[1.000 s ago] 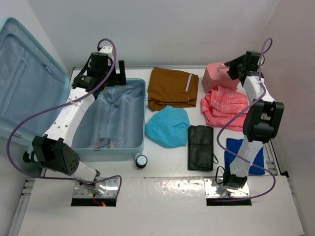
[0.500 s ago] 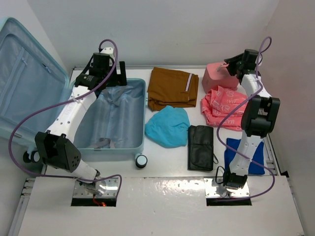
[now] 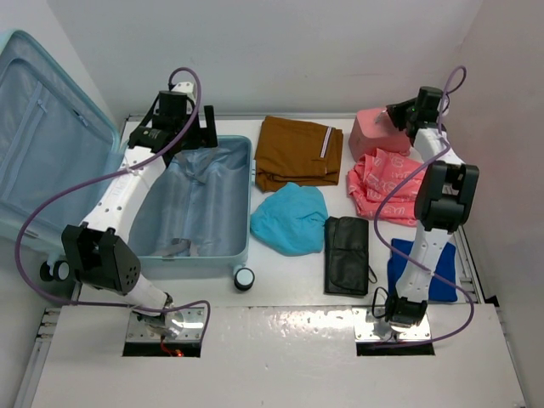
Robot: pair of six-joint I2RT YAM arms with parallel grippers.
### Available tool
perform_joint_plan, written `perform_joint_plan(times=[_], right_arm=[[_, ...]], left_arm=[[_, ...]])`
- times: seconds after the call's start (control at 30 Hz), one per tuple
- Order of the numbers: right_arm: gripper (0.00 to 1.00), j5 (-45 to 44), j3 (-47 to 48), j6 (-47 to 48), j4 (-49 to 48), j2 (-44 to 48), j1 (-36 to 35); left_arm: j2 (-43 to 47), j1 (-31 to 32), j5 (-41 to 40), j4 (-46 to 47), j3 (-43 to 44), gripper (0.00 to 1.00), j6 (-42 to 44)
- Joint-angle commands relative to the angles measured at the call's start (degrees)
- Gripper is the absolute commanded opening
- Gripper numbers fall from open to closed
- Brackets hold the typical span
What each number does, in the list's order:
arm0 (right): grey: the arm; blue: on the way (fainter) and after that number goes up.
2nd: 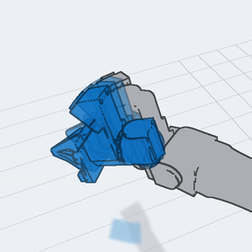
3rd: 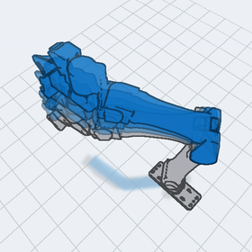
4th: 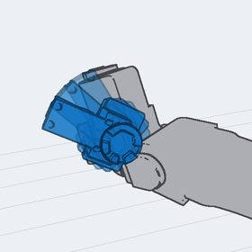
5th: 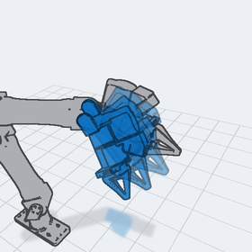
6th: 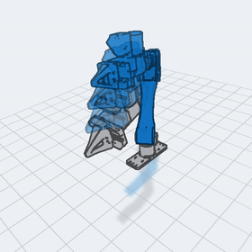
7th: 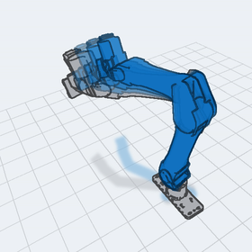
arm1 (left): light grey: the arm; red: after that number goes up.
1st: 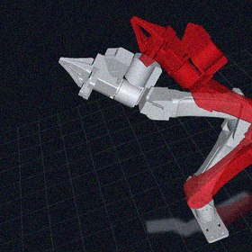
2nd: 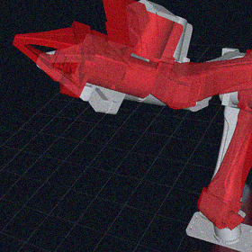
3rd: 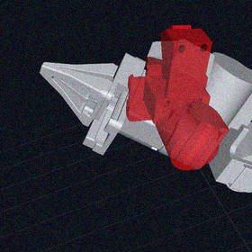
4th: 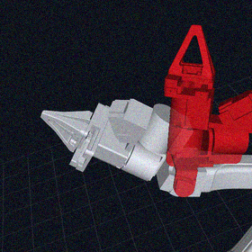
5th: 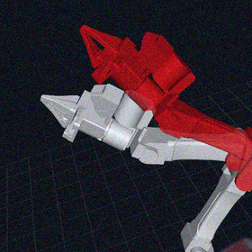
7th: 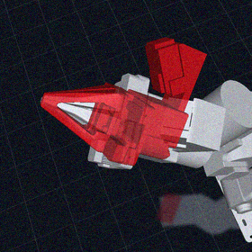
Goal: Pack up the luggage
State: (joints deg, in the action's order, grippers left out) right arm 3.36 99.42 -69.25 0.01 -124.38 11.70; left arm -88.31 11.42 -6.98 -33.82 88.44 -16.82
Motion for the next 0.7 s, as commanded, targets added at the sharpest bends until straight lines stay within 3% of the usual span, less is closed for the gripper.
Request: perform_joint_plan(times=[0.0, 0.13, 0.43, 0.67], right_arm=[[0.18, 2.96, 1.66, -0.53, -3.52, -0.17, -0.54], [0.01, 7.35, 1.31, -1.06, -4.05, 1.24, -0.54], [0.0, 21.31, -1.42, -7.73, -5.19, 10.2, -1.42], [0.0, 31.43, 5.69, -8.88, -10.89, 12.67, -5.2]], left_arm=[[0.25, -1.05, 0.57, 1.13, 2.43, 1.0, -0.32], [0.77, -3.41, 0.57, 1.13, 2.43, 1.0, -0.32], [2.96, -7.9, 3.03, 1.13, 2.96, 1.0, 0.2], [5.34, -12.55, 4.25, 1.13, 2.43, 1.0, 1.43]])
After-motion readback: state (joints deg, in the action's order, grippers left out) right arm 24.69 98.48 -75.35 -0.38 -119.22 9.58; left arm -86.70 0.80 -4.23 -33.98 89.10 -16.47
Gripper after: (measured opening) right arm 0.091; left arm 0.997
